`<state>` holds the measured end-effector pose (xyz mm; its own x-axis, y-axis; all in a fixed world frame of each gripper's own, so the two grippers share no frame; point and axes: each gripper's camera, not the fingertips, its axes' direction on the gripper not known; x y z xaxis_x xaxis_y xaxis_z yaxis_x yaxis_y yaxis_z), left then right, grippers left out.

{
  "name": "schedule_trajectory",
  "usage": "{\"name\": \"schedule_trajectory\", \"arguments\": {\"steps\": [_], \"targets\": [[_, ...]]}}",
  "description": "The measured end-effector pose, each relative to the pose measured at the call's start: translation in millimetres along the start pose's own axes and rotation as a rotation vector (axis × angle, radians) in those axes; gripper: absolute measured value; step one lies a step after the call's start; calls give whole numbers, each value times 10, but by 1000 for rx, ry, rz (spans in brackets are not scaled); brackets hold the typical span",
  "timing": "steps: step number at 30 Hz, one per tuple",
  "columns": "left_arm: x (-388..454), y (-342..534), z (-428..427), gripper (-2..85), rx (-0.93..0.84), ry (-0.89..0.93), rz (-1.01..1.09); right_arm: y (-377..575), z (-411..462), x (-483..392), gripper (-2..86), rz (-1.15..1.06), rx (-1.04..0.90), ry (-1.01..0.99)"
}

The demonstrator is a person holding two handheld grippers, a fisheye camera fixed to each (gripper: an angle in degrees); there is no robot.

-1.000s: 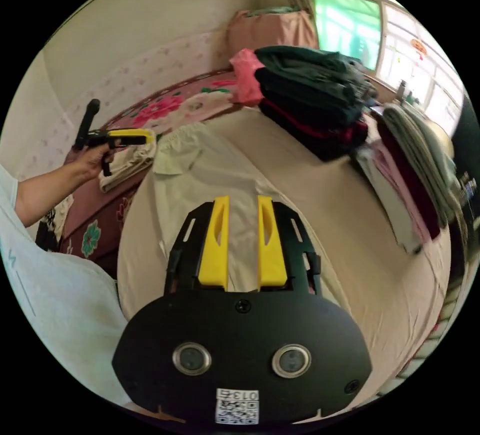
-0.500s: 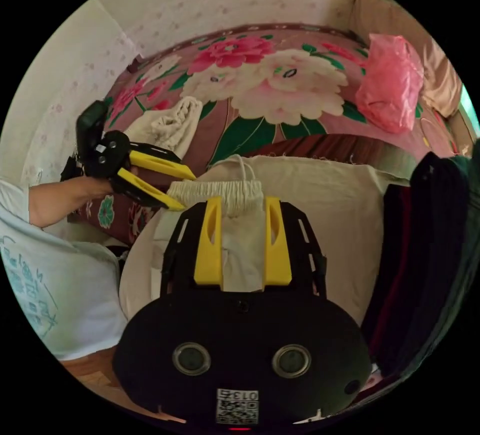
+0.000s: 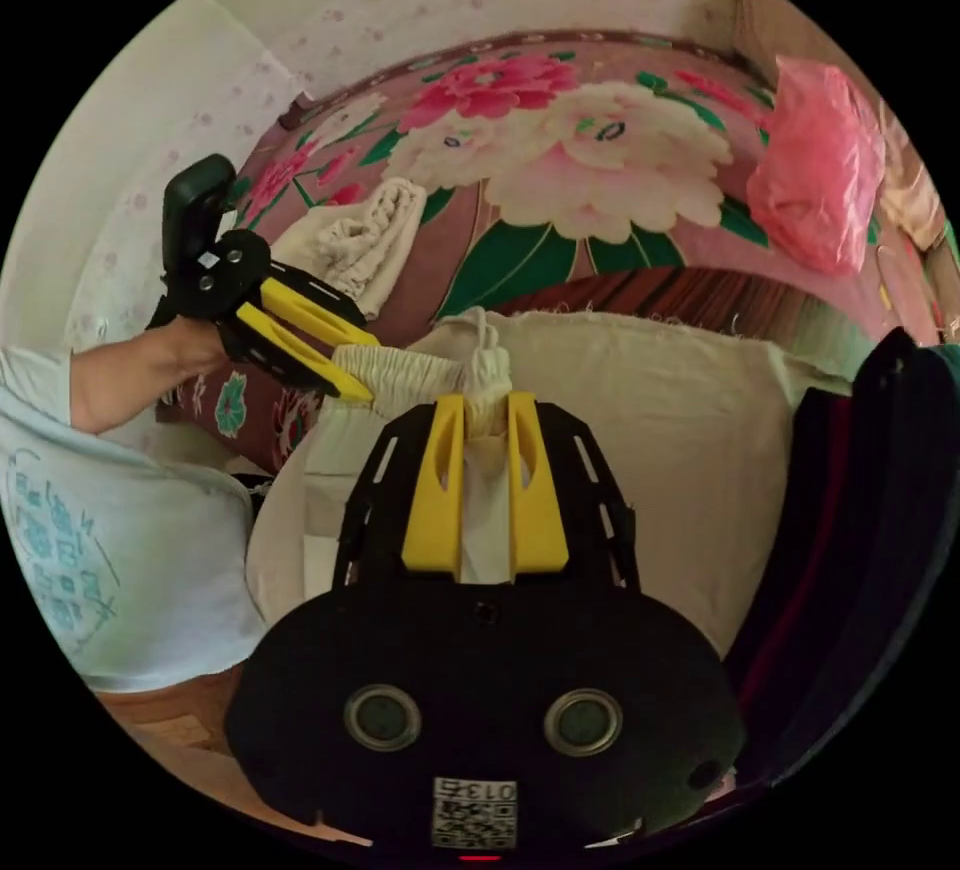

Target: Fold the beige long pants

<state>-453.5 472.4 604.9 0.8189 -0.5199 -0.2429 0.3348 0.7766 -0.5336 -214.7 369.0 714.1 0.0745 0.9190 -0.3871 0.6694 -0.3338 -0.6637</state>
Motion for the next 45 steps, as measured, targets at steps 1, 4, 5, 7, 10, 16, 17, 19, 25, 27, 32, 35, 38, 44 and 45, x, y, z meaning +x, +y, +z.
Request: {"name": "schedule_trajectory", "arguments": {"steps": [1,4,5,7,10,16,17,19,25,27,32,35,38,44,45], "targets": [[139,50,-86,68,28,-27,33,57,-73,-56,75,-12,25,13],[632,226,-361,64,125,-80,149,533,-564,-391,75,-96,204,67],[861,300,-464,61,164,-79,195,794,-781,-544,76,-124,272,89],[1248,394,-584,57,210,-67,271,1247,-1111,-786,76,-153,362,124],[2022,532,-676,44,268,-57,431,2102,-1586,-1212,76,-149,471,207],[3739,845,-7,12,249,-44,815,3897,-1920,-1973,75,48,536,389],[3989,904,306,10,205,-13,858,4202,-1849,-2062,75,108,517,413],[4287,984,824,8,131,39,900,4616,-1683,-2141,75,206,478,425],[5033,1328,2436,6,-53,-62,1026,5673,-901,-2088,74,510,356,442],[5224,1412,2658,7,-75,-100,1050,5900,-878,-2187,73,555,387,467],[5565,1435,2761,15,8,-132,1015,6316,-1108,-2401,74,592,491,540],[5602,1446,3279,27,-99,-136,1037,6482,-995,-2253,68,656,414,475],[5572,1450,3593,27,-213,5,1032,6699,-901,-2160,52,736,354,371],[5425,1412,3145,60,-72,99,1036,7119,-1267,-2430,129,909,546,331],[5322,1389,3150,61,-52,48,998,7099,-1263,-2441,137,932,589,258]]}}
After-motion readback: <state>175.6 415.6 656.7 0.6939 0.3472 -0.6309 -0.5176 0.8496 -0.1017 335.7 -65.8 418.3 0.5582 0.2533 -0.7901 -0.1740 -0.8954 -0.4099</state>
